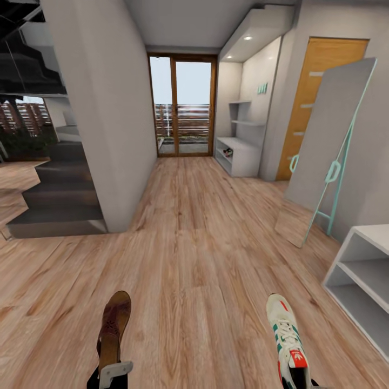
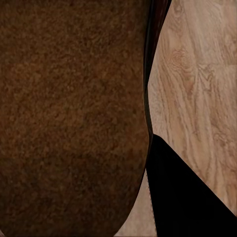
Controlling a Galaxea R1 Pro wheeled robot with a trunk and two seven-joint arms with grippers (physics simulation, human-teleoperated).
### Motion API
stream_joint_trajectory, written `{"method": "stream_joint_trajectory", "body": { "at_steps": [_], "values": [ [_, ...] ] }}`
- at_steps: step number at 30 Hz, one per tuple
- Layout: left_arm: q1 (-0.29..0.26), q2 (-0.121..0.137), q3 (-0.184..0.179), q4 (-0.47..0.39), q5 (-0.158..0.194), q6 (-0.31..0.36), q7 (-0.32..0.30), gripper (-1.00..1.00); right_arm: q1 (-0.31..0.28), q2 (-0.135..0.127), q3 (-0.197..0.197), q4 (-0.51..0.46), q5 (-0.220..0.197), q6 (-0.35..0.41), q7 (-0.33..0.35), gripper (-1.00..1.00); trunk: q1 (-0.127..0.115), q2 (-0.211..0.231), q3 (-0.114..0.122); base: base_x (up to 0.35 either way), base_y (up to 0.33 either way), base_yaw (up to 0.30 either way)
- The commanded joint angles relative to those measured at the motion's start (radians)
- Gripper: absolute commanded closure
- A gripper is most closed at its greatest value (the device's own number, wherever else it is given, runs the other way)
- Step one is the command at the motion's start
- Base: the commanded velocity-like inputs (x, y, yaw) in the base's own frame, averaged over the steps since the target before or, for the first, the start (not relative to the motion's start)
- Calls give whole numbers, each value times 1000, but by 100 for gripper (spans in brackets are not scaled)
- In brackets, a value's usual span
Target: Pick up the two gym shoes and the two sandals from the corridor floor and place them onto the hallstand (shoe rack) in the corridor, making sure they are on the rack and not on the floor. Arrange them so the two gym shoes are next to each other and the two sandals are next to each other.
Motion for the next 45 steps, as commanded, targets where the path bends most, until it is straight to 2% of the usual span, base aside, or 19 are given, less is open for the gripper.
{"method": "stream_joint_trajectory", "body": {
  "at_steps": [1,26,45],
  "values": [
    [-1,-1,2,0,-5,-2,2,100,-1,-1,-6,-1,4,-5,8,100,0,0,-1,340,0,0],
    [-1,-3,2,0,-5,-3,1,100,-1,-11,-2,6,9,-11,17,100,0,0,-6,340,0,19],
    [2,-1,2,0,-5,-4,1,100,-1,-5,-3,-1,9,-16,13,100,0,0,-11,340,0,60]
  ]
}}
